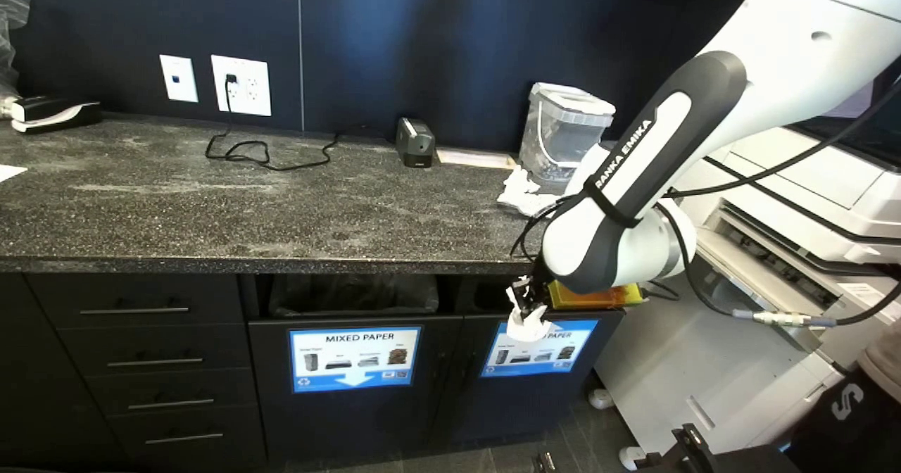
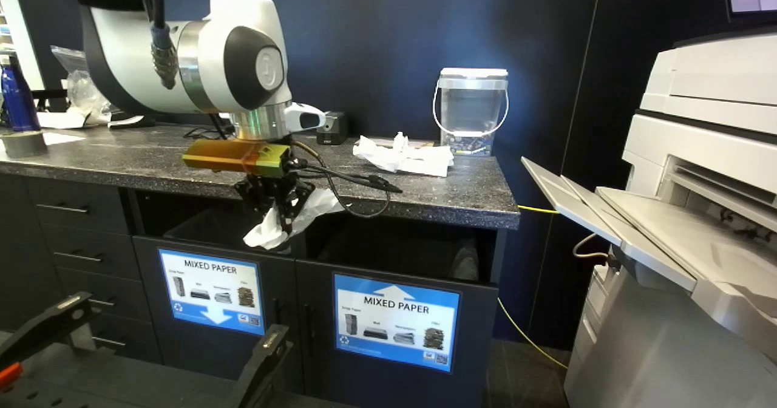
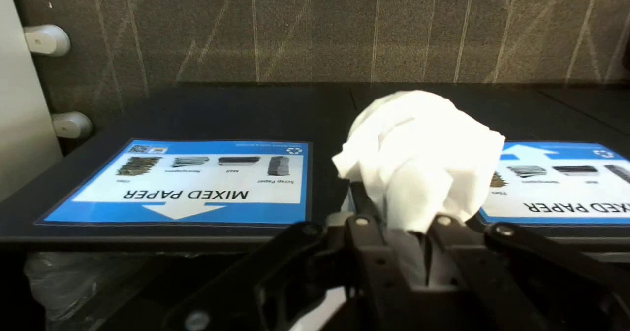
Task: Put the papers in the bin to the right
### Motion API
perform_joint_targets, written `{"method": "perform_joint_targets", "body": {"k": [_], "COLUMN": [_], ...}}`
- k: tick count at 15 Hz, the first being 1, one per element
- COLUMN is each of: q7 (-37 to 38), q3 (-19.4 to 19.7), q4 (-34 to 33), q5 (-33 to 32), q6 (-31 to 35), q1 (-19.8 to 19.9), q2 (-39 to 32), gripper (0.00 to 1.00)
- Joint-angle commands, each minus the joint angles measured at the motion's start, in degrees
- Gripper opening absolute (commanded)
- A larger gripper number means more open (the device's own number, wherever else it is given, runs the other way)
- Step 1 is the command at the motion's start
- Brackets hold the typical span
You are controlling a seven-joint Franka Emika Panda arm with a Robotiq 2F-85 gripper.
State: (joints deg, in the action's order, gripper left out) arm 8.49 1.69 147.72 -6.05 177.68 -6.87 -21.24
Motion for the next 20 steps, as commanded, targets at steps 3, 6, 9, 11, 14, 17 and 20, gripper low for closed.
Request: {"method": "perform_joint_targets", "body": {"k": [3,6,9,11,14,17,20], "q7": [-5.01,-6.17,-6.7,-6.92,-6.72,-6.37,-5.88], "q3": [0.48,0.88,0.58,0.69,0.54,0.23,0.1], "q4": [-1.73,-4.9,-9.47,-12.81,-17.86,-22.79,-27.48], "q5": [1.66,3.91,6.45,8.41,11.08,12.91,16.24], "q6": [16.01,26.06,35.46,40.96,48.39,53.13,54.34], "q1": [-0.21,-0.24,0.64,0.58,0.8,1.45,1.49], "q2": [-10.53,-18.53,-26.53,-31.03,-36.76,-41.33,-45.33], "gripper": [0.18,0.18,0.18,0.18,0.18,0.17,0.18]}}
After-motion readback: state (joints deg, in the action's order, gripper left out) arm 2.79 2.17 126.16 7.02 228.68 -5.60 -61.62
